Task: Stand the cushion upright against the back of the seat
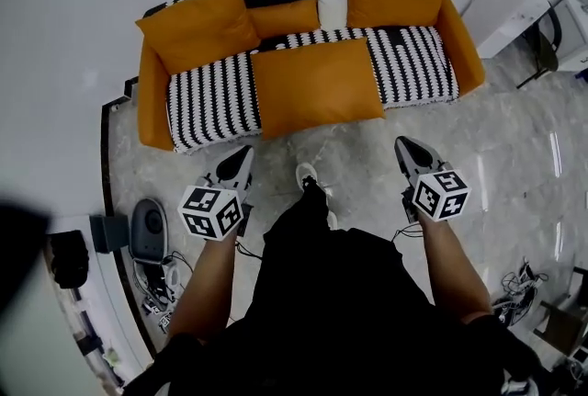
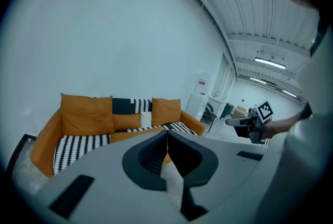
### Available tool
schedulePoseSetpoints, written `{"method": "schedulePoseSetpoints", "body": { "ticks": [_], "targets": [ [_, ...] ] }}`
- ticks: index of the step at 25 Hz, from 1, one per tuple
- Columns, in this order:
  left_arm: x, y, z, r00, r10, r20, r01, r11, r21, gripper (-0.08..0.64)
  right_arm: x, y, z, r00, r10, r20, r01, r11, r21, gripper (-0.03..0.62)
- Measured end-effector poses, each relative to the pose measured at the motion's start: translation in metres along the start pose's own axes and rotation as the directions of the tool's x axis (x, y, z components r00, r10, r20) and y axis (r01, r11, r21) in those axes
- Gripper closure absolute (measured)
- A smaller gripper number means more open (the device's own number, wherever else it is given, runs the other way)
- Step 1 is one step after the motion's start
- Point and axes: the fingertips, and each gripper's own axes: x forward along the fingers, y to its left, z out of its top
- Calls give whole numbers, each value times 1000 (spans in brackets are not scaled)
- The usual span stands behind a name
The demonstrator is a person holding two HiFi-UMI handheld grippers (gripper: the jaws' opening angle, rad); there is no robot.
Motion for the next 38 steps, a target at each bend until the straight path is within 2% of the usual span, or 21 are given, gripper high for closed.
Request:
{"method": "schedulePoseSetpoints", "body": {
  "ticks": [4,8,12,19,23,27,31,34,35,38],
  "targets": [
    [35,27,-8,1000,14,-27,-15,1000,-24,543,29,-13,-14,997,-3,-74,1,1000,-27,552],
    [64,72,-33,991,59,-117,-62,998,-19,543,74,-34,-34,985,-36,-171,30,999,-34,552],
    [90,112,-37,980,74,-182,-74,997,4,543,119,-69,-44,954,-101,-283,82,994,-78,552],
    [143,168,-32,963,33,-268,-21,999,49,541,177,-113,-50,910,-168,-380,117,981,-153,552],
    [163,193,-59,945,59,-323,-43,997,56,541,195,-140,-84,863,-203,-463,131,974,-184,551],
    [178,213,-103,913,112,-391,-82,992,93,540,209,-168,-118,822,-236,-519,105,957,-270,551],
    [193,225,-156,876,118,-468,-90,993,82,540,225,-203,-167,744,-283,-605,82,938,-338,551],
    [197,226,-206,827,137,-545,-124,990,61,540,229,-227,-205,683,-292,-669,84,942,-326,540],
    [198,226,-223,810,143,-569,-135,989,56,540,230,-233,-218,665,-289,-689,79,944,-320,516],
    [212,226,-267,767,135,-628,-129,990,55,536,241,-254,-246,627,-288,-724,68,946,-318,481]
  ]
}}
